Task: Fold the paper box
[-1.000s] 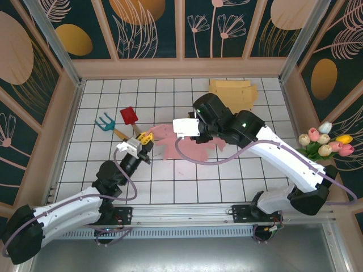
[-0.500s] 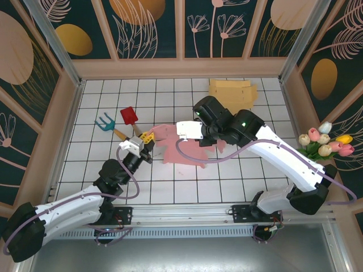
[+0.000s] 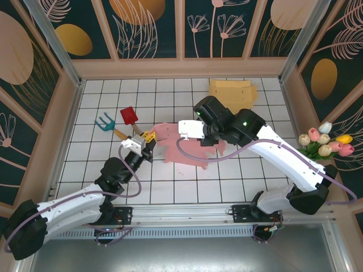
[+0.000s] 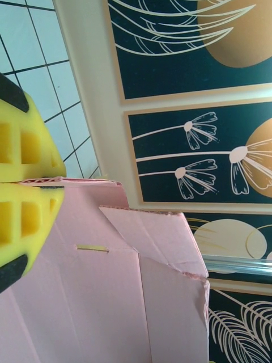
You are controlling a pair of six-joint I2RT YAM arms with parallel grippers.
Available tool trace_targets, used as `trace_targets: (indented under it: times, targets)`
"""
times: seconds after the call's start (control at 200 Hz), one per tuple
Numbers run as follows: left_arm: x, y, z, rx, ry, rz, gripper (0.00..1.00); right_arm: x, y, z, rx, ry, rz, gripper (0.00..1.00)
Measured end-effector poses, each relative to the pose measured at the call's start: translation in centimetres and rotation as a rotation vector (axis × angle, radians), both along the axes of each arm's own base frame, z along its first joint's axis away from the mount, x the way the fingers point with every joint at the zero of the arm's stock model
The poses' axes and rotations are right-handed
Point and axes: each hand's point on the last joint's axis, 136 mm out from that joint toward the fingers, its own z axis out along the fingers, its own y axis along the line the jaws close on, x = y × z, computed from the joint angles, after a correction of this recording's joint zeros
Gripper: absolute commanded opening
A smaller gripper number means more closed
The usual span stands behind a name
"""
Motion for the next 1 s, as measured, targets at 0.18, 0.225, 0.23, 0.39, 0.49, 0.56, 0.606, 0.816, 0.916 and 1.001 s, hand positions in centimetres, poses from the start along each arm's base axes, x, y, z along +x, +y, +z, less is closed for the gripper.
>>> trace_targets:
  times: [0.18,0.225,0.23,0.39,0.49,0.56,0.606,0.816,0.916,1.001]
  targets:
    - [0.1,-0.1,-0.1,0.003,0.002,0.0,0.0,0.1,-0.1,0.1,0.004,-0.001,-0.009,0.23]
    - [0.1,-0.1,-0.1,0.003,0.003,0.0,0.0,0.1,-0.1,0.1,0.006,0.0,-0.013,0.19]
    - [0.1,-0.1,0.0,0.003,0.003,0.0,0.0,0.1,-0.1,0.1,0.005,-0.001,-0.011,0.18]
    - [0.1,-0.1,0.0,0.003,0.003,0.002,0.0,0.1,-0.2,0.1,0.008,0.0,-0.028,0.11]
    - [0.2,-0.1,-0.2,0.007,0.007,0.003,0.0,0.2,-0.2,0.2,0.009,0.0,-0.033,0.04]
    - [0.3,-0.2,-0.3,0.01,0.011,0.003,0.0,0.2,-0.3,0.1,0.006,0.001,-0.034,0.0]
    - [0.3,-0.3,-0.2,0.009,0.013,0.002,0.0,0.2,-0.3,0.1,0.008,0.004,-0.039,0.0]
    - [0.7,-0.3,-0.2,0.004,0.04,0.016,0.31,1.3,-1.5,-0.7,0.009,0.032,-0.08,0.0]
    - [0.6,0.1,0.2,-0.014,0.041,0.027,0.31,2.3,-2.8,-2.0,-0.008,0.062,-0.117,0.0]
    - [0.3,0.7,1.3,-0.062,0.029,0.031,0.28,3.0,-3.5,-2.6,-0.001,0.085,-0.133,0.0]
